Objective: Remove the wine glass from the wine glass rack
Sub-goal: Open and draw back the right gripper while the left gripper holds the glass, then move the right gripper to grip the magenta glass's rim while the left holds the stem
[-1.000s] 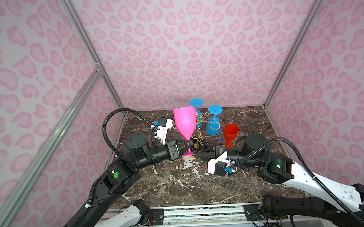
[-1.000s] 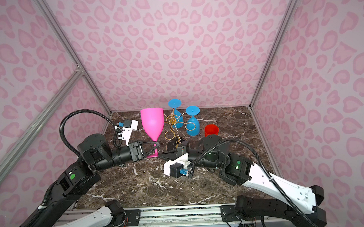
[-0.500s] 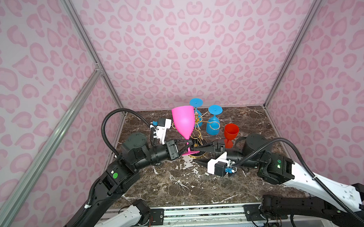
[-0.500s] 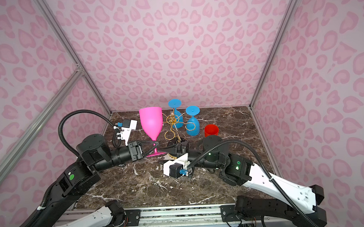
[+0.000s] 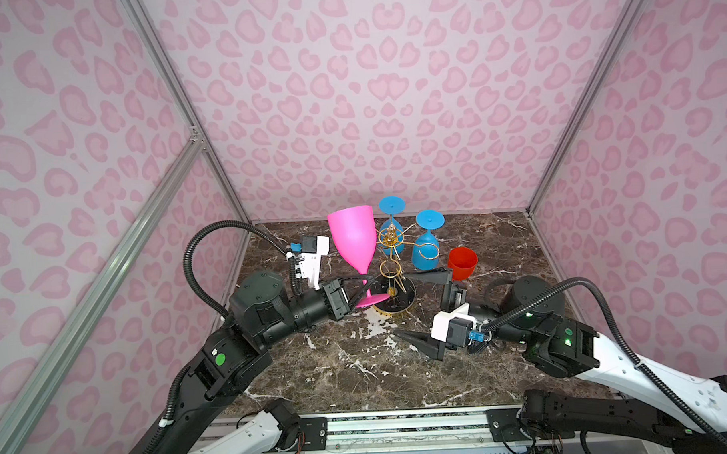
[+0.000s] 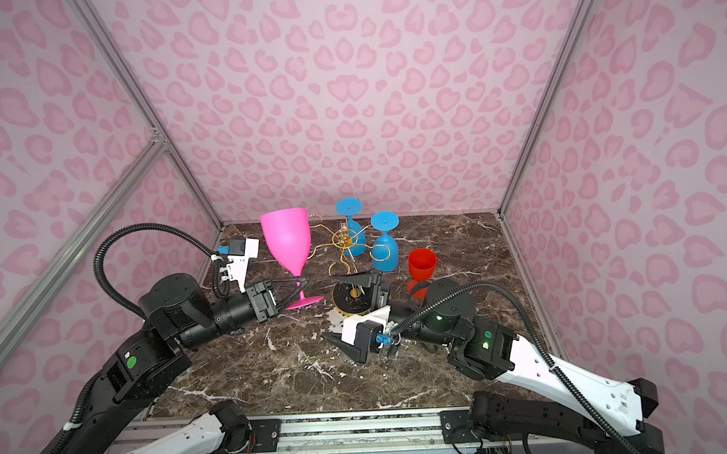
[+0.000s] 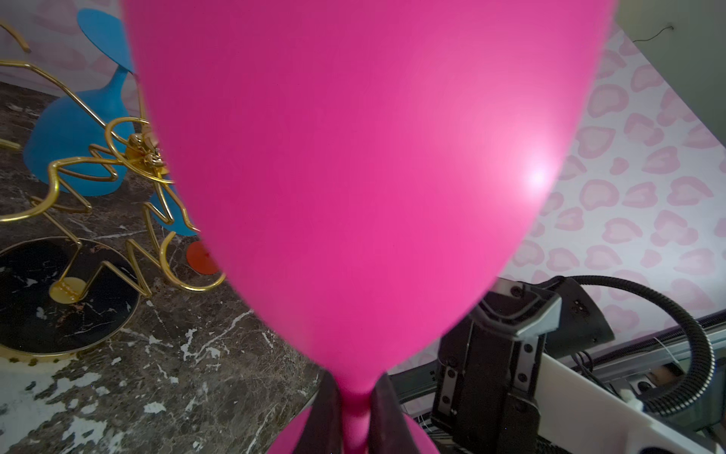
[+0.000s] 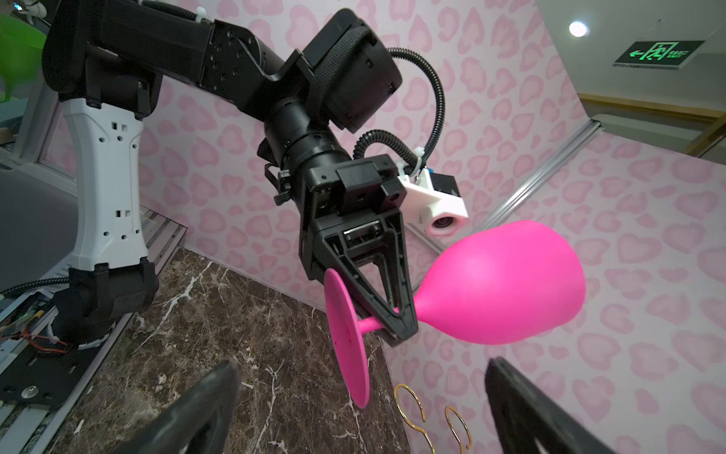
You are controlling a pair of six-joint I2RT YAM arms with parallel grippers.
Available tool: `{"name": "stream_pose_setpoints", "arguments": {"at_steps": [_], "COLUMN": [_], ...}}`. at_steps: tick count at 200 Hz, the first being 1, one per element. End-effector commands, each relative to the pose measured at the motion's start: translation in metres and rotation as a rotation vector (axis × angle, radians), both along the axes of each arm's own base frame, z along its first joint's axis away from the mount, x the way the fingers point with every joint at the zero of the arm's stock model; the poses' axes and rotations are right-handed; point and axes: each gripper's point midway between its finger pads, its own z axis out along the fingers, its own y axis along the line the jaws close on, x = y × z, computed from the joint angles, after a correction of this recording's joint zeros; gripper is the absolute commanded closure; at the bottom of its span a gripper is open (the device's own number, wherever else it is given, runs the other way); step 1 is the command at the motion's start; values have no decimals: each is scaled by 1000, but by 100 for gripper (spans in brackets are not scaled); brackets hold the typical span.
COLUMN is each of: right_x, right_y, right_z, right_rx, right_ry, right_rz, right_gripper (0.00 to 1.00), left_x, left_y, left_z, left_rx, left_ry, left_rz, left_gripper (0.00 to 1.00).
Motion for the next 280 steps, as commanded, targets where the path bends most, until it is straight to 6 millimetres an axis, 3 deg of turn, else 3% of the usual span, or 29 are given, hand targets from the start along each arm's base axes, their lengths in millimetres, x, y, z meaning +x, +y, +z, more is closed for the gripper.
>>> {"name": "stream_pose_setpoints", "arguments": {"at_steps": [1,40,62,86,115,118,124,158,234,280], "right_x": [10,43,72,91,113,113,117,127,131,128], "right_y": [-9,-29,-49,-57,-60,-64,-67,-74,-38,-16], "right_z": [25,47,55,53,43,52,52,46,17,2], "right_rx": [134,315,431,386,343,363,370,417,289,220], "right_ry": [62,271,450,550,801,818,861,989,1205,1301], "right_rz": [-64,-235,-397,-515,-545,-537,-539,-463,-322,-237], "right_gripper": [0,0,0,0,0,0,0,0,0,19], "left_x": [10,17,25,37,47,47,48,49,44,45], "left_y": [14,34,45,56,67,67,69,78,80,75], "left_z": [4,7,-8,-25,-30,-30,-29,-29,-41,-48], "left_rx": [91,253,429,635,825,843,873,1018,1265,1357], "left_ry": [-97,-294,-384,-462,-612,-633,-674,-843,-1030,-1092], "left_rz": [82,168,197,229,258,254,259,278,184,134], "left_gripper": [96,96,96,97,97,97,97,97,97,97]}}
